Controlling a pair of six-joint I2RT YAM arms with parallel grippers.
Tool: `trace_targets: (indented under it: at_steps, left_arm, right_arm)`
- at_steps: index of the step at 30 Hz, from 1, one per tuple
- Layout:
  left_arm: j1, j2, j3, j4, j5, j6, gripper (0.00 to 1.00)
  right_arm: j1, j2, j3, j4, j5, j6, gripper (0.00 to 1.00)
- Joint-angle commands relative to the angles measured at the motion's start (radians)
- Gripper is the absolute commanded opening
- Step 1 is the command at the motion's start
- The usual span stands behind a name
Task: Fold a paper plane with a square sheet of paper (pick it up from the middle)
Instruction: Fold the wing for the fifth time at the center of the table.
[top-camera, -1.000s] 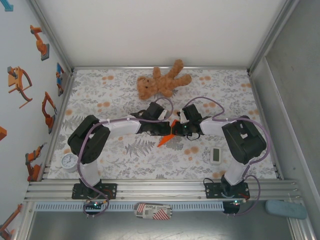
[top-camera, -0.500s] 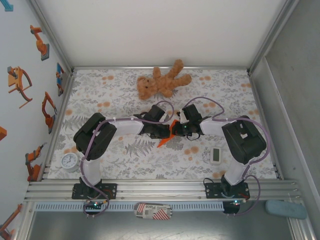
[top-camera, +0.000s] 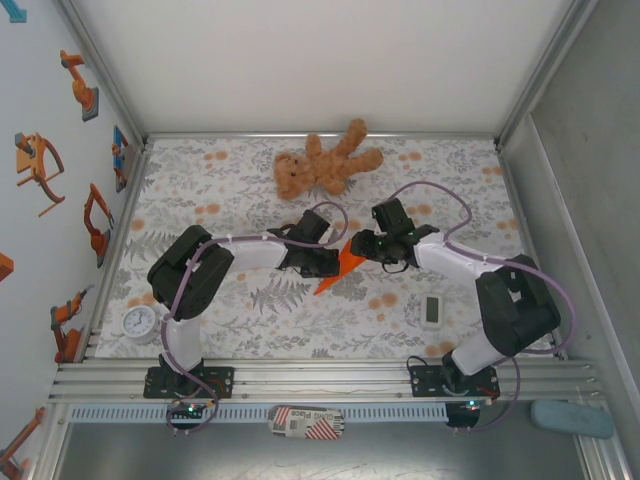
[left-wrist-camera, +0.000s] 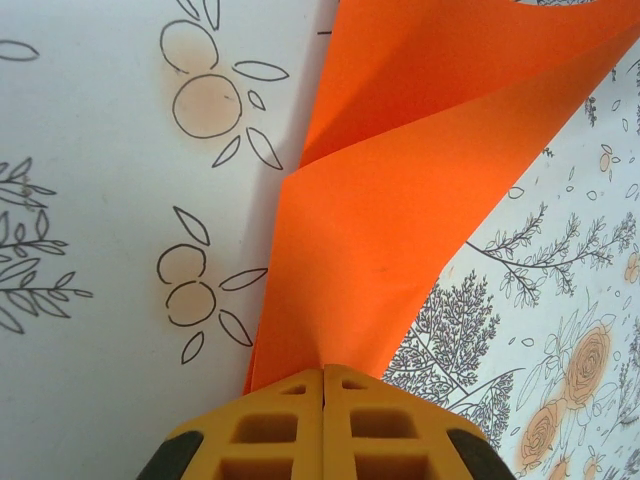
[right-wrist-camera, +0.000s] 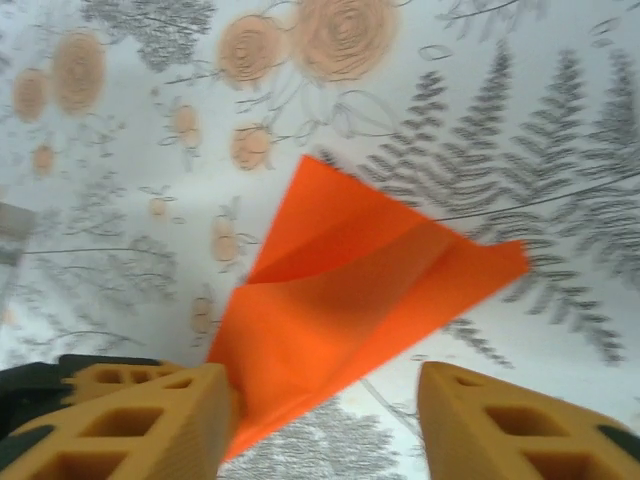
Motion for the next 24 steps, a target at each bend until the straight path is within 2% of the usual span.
trace_targets:
  at_steps: [1,5,14,19,24]
  left_arm:
    - [0.005,0.022,-0.008,-0.046,-0.007,-0.011,0.06]
    - [0.005,0.019,-0.009,-0.045,-0.010,-0.011,0.06]
    - [0.007,0.017,-0.013,-0.036,-0.004,-0.017,0.06]
    - [0.007,0.012,-0.014,-0.034,0.000,-0.020,0.06]
    - [0.008,0.002,-0.013,-0.033,0.007,-0.020,0.09]
  right_arm:
    - [-0.001,0.008,0.018,-0.134,0.138,0.031,0.60]
    - [0.000,0.052,0.062,-0.134,0.129,0.021,0.68]
    - [0.001,0.187,0.163,-0.139,0.067,0.011,0.68]
    - [0.001,0.217,0.175,-0.171,0.087,0.024,0.68]
    - [0.001,0.242,0.176,-0.177,0.089,0.022,0.62]
